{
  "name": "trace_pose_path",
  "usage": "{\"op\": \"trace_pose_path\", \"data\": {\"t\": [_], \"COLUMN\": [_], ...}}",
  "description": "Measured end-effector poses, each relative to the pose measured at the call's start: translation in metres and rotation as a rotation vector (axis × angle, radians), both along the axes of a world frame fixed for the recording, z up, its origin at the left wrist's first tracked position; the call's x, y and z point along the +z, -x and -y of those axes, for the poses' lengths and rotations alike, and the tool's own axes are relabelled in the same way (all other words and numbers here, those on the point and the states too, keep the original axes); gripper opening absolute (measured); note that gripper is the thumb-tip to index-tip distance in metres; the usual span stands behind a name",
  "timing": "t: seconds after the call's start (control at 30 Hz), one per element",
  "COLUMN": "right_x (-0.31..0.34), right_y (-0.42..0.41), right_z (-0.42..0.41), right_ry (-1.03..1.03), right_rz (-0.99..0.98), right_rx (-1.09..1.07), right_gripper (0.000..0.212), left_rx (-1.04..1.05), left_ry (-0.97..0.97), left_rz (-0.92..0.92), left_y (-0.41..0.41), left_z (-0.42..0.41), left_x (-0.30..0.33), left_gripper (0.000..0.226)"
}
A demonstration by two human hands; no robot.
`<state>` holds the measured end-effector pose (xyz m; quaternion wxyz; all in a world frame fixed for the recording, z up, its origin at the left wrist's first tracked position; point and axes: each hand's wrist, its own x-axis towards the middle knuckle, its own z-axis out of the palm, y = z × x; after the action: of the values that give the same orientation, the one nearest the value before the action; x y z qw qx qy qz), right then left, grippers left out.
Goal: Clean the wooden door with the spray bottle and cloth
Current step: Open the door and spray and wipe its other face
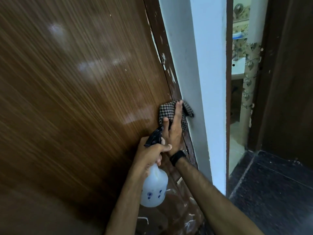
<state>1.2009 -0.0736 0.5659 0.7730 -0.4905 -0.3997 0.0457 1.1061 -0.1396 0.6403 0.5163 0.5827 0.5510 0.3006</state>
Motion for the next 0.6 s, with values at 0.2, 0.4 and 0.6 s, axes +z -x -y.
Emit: {"op": "trace_pose_path", "data": {"t": [0.2,0.4,0.6], "right_x": [-0.023,-0.079,-0.036], "right_y": [-0.01,-0.004,0.0], "right_z": [-0.008,0.01,-0.009], "right_ry": [0.0,0.128,0.119], "right_rz": [0.08,-0.021,-0.085], "right_rx": [0.026,0.063,-0.034], "right_gripper": [0.071,0.07,0.073], "left_rx": [0.02,0.063,0.107], "left_ry": [-0.026,0.015,0.001], "left_rz": [-0.02,0.0,-0.006], "left_y": [0.001,-0.002,0.0], "left_z": [0.0,0.006,0.016], "left_x": [0.002,-0.004,-0.007], "left_gripper": [0.02,0.026,0.013]}}
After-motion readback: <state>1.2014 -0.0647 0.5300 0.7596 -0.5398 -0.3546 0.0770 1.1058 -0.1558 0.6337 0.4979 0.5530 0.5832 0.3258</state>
